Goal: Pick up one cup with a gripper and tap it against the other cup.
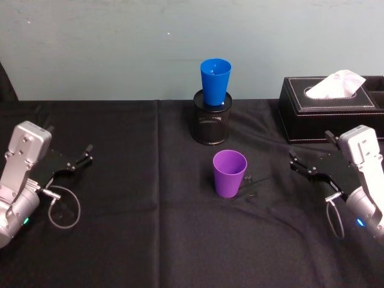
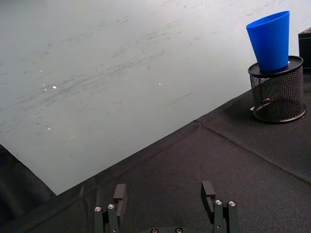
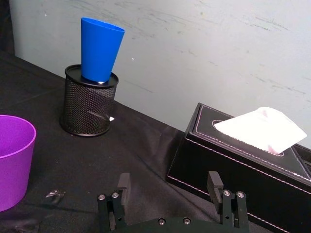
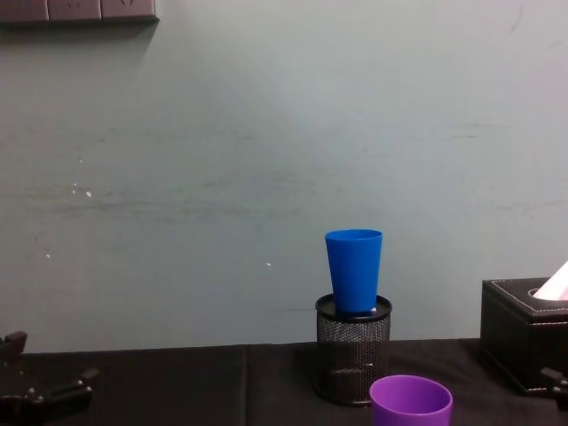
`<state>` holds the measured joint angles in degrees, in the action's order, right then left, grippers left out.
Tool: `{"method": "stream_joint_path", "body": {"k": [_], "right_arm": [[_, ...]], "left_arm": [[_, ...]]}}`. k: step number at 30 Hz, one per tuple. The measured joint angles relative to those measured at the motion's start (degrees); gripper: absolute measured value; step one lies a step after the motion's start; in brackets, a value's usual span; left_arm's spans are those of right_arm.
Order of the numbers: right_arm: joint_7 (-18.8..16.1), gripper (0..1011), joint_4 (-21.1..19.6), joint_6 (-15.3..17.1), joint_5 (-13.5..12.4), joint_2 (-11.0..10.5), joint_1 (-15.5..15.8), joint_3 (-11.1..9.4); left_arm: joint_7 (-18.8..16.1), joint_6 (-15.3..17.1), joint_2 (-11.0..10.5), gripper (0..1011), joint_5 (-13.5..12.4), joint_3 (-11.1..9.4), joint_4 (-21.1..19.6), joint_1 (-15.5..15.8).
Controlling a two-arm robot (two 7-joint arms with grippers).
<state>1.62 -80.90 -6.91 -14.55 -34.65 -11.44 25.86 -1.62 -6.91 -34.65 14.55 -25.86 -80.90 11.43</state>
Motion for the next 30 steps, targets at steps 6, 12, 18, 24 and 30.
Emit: {"method": "stream_joint_path", "body": {"k": [6,12,18,24,30], "right_arm": [[0.00,1003,0.00,0.00,0.00,0.00,0.00,0.00],[0.00,1003,0.00,0.00,0.00,0.00,0.00,0.00],[0.00,1003,0.00,0.00,0.00,0.00,0.00,0.00],[0.00,1003,0.00,0.00,0.00,0.00,0.00,0.00],[0.00,1003,0.00,0.00,0.00,0.00,0.00,0.00]], "left_arm": [[0.00,0.00,0.00,1000,0.00,0.00,0.00,0.00],[0.00,0.00,0.00,1000,0.00,0.00,0.00,0.00],[0.00,0.00,0.00,1000,0.00,0.00,0.00,0.00],[0.00,0.00,0.00,1000,0.00,0.00,0.00,0.00],[0.00,0.00,0.00,1000,0.00,0.00,0.00,0.00]]}}
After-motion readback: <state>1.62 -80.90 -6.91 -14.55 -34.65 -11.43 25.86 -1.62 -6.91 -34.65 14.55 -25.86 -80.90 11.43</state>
